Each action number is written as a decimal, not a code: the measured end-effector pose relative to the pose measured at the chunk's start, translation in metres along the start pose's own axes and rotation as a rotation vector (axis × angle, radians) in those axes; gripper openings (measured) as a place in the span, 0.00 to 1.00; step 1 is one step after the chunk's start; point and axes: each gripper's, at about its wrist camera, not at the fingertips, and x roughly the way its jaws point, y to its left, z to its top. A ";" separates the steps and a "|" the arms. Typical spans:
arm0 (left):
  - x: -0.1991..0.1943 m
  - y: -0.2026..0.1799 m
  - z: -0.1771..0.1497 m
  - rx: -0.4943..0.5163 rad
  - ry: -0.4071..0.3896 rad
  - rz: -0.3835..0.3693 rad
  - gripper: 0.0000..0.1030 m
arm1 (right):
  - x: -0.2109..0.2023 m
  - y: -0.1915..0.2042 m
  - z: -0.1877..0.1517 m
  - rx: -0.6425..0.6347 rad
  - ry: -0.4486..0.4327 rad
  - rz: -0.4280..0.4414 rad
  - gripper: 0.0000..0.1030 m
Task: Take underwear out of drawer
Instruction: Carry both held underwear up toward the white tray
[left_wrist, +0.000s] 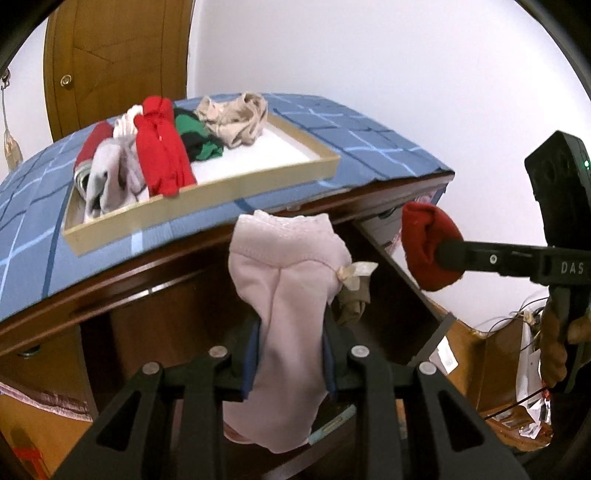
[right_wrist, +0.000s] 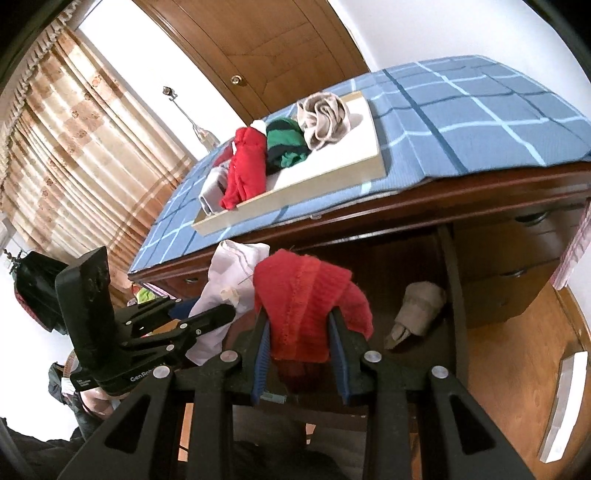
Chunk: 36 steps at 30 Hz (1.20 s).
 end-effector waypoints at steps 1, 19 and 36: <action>-0.001 0.000 0.003 0.001 -0.008 0.001 0.26 | 0.000 0.000 0.002 -0.002 -0.004 0.001 0.31; -0.016 -0.006 0.051 -0.002 -0.125 0.002 0.26 | -0.017 0.020 0.045 -0.067 -0.119 0.013 0.31; 0.004 -0.003 0.096 -0.086 -0.217 0.086 0.26 | -0.004 0.020 0.097 -0.073 -0.236 -0.028 0.31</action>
